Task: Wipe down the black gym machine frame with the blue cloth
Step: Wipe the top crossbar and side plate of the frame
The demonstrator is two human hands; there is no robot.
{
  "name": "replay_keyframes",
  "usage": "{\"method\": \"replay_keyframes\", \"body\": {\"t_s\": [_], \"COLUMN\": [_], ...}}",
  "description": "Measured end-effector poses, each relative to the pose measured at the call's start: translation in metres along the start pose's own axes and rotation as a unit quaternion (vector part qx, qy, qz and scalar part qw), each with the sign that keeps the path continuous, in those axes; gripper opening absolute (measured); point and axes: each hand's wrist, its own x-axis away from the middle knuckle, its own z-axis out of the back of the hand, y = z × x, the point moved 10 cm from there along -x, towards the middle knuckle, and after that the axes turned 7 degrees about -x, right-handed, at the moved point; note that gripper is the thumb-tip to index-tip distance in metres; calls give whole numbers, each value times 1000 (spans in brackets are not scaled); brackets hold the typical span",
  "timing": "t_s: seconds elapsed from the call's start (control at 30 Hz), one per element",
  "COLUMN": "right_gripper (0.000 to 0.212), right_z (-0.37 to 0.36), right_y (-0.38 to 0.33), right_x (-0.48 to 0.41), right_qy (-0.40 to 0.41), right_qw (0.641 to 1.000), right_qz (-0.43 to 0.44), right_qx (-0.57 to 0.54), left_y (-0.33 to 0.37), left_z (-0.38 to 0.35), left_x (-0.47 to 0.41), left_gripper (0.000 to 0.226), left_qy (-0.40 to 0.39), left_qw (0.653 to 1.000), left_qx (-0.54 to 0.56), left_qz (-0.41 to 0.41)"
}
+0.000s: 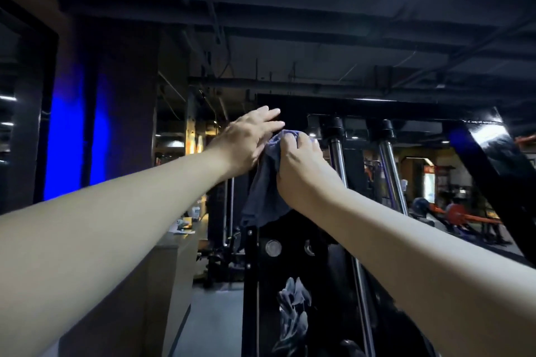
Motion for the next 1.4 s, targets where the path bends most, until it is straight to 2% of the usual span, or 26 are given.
{"method": "replay_keyframes", "body": {"t_s": [0.13,0.27,0.47,0.57,0.63,0.73,0.8,0.87,0.97,1.17,1.2,1.3,1.4], "right_gripper": [51,31,42,38,31,34,36,40,37,30,34,53,49], "right_z": [-28,-19,-8,-16,-20,-18,-16,-10,4,1,-6,-30,-26], "right_y": [-22,-8,21,-13,-36,-40,-31,-10,21,-8,-16,-28,-36], "right_x": [43,40,10,44,67,73,65,46,17,42,50,66,81], "right_qy": [-52,-1,63,74,52,5,-2,4,28,76,75,10,9], "right_qw": [997,999,984,993,998,999,997,994,993,994,993,989,991], "right_qz": [-3,-1,-148,-85,-20,10,6,-41,-92,24,39,49,66], "right_qx": [61,34,-75,-26,1,34,74,98,74,77,85,140,118], "left_y": [7,3,3,5,5,5,6,7,7,15,15,15,16], "left_z": [-11,-21,-29,-27,-27,-29,-29,-30,-30,-29,-29,-29,-31], "left_x": [-11,-11,-6,-6,-6,-7,-6,-4,-3,7,9,12,14], "left_gripper": [37,42,58,45,42,42,45,44,47,49,48,47,44], "left_qy": [26,56,70,111,135,129,126,114,100,88,92,99,105], "left_qw": [998,996,992,988,985,986,987,990,992,994,993,992,992], "left_qx": [25,42,82,77,75,75,66,64,69,36,29,37,52], "left_qz": [-58,-62,-63,-78,-83,-70,-70,-60,-41,-56,-60,-63,-56]}}
